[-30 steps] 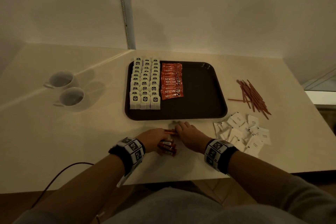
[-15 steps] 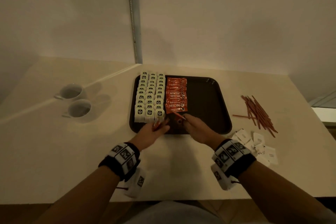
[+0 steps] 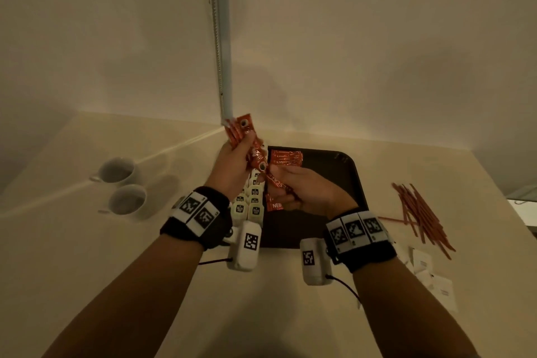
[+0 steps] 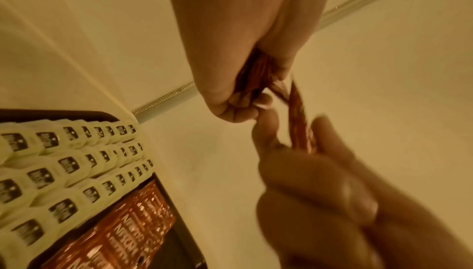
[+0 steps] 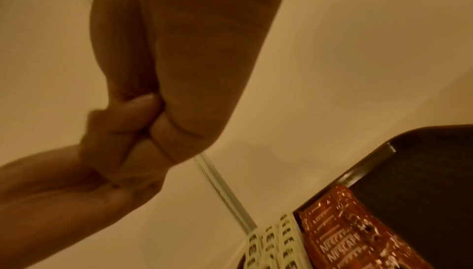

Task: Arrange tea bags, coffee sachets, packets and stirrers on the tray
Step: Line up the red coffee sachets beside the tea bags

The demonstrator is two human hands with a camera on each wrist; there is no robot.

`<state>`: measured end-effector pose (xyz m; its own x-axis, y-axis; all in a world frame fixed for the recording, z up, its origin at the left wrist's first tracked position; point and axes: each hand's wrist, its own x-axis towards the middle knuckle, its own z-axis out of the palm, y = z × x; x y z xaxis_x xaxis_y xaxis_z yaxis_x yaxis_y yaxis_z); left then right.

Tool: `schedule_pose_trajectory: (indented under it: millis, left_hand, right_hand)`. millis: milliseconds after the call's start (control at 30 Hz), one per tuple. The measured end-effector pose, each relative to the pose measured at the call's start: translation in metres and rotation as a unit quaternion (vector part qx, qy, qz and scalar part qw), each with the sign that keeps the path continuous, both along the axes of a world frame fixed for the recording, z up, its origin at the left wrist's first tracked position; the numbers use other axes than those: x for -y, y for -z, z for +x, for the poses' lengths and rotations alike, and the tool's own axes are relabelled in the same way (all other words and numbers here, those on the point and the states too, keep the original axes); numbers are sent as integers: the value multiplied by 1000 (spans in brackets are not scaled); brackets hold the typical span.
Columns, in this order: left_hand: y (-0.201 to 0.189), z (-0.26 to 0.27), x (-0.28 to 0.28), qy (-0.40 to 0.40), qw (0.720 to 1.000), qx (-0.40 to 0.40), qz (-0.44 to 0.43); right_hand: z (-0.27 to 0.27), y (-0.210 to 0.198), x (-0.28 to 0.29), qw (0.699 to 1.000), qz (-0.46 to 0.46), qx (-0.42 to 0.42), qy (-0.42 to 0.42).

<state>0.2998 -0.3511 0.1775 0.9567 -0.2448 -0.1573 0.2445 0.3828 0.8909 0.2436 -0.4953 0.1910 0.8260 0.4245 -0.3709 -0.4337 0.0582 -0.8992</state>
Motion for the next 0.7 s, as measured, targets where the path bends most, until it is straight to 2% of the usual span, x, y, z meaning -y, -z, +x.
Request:
schedule_pose_trajectory:
  millis: [100, 233, 333, 433, 567, 700]
  left_hand:
    - [-9, 8, -10, -32, 999, 14, -37]
    - [-10, 1, -20, -23, 1000, 9, 10]
    - [-9, -12, -16, 16, 994, 21, 110]
    - [-8, -22, -4, 51, 983, 49, 170]
    - [-5, -26, 7, 77, 977, 50, 192]
    - [-9, -21, 8, 42, 980, 45, 190]
  right_hand:
    - [1, -3, 7, 999, -37, 22, 28]
    - [3, -3, 14, 982, -113, 107, 106]
    - [5, -7, 13, 967, -94, 146, 185]
    - [10, -9, 14, 950, -101, 175, 238]
    - [15, -11, 12, 942, -68, 187, 269]
    - [15, -5, 11, 935, -24, 200, 293]
